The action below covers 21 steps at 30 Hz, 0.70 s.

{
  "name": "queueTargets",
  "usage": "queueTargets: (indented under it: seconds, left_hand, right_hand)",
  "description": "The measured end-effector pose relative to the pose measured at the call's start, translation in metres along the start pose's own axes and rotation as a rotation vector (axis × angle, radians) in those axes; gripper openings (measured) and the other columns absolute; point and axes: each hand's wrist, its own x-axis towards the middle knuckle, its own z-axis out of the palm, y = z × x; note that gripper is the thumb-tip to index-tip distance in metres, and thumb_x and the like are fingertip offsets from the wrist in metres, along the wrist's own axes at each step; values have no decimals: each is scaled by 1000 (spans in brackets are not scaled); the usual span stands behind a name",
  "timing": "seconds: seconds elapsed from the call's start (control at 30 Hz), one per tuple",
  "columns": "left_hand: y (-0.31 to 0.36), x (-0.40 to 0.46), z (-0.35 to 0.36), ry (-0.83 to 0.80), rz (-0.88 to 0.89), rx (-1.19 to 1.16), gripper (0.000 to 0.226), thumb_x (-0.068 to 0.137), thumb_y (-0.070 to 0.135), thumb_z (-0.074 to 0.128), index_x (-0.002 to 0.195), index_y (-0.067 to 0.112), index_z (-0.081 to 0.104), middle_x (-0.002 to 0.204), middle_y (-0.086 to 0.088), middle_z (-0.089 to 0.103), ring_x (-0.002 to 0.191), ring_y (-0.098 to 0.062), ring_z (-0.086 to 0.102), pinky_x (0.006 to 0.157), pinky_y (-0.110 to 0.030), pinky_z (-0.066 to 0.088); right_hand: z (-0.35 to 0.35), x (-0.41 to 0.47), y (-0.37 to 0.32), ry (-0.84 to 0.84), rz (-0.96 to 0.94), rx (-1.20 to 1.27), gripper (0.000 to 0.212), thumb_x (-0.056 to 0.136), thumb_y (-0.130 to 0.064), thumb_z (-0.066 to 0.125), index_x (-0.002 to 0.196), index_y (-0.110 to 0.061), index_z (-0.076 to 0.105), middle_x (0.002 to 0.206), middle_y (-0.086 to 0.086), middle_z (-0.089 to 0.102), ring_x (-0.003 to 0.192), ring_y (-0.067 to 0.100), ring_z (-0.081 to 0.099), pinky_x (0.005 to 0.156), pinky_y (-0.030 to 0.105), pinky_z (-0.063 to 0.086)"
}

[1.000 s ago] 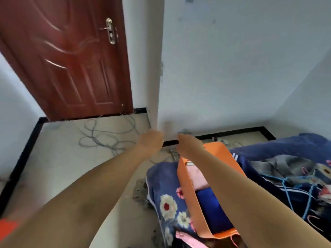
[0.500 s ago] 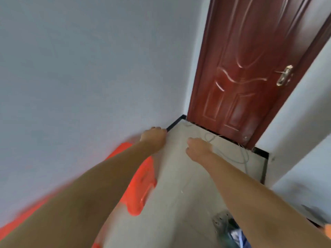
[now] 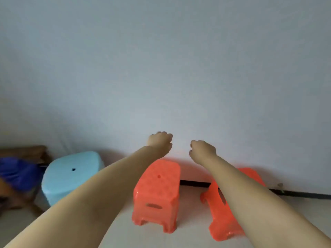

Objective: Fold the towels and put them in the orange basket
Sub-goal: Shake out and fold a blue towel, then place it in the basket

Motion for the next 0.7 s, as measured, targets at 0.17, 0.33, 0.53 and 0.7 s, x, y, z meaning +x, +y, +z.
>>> queueTargets:
  seconds: [0.17, 0.33, 0.53, 0.7]
  left_hand:
    - [-113, -87, 0, 12, -386, -48, 28, 96, 21, 41, 117, 10, 55, 120, -11, 56, 115, -30, 51, 80, -36, 43]
    - [-196, -192, 7, 33, -714, -105, 30, 95, 24, 45, 119, 11, 57, 123, -11, 57, 115, -32, 53, 86, -36, 45]
    - [-275, -281, 17, 10, -928, -99, 27, 94, 25, 45, 112, 10, 58, 116, -11, 59, 109, -32, 56, 82, -37, 45]
    - [-357, -318, 10, 16, -975, -65, 27, 96, 28, 45, 111, 10, 59, 114, -10, 59, 108, -32, 57, 84, -40, 47]
  right_hand:
    - [11, 15, -151, -36, -356, -30, 29, 91, -16, 42, 116, -14, 55, 121, 8, 59, 110, 29, 57, 80, 30, 42]
    - [30, -16, -287, -79, -692, -70, 26, 92, -17, 41, 115, -13, 55, 122, 8, 59, 112, 29, 56, 77, 29, 38]
    - [52, -36, -396, -122, -818, -116, 33, 93, -16, 41, 125, -16, 52, 129, 8, 57, 117, 28, 55, 89, 30, 44]
    - [66, -29, -486, -136, -840, -103, 28, 93, -14, 39, 116, -14, 54, 125, 9, 58, 112, 30, 56, 76, 30, 37]
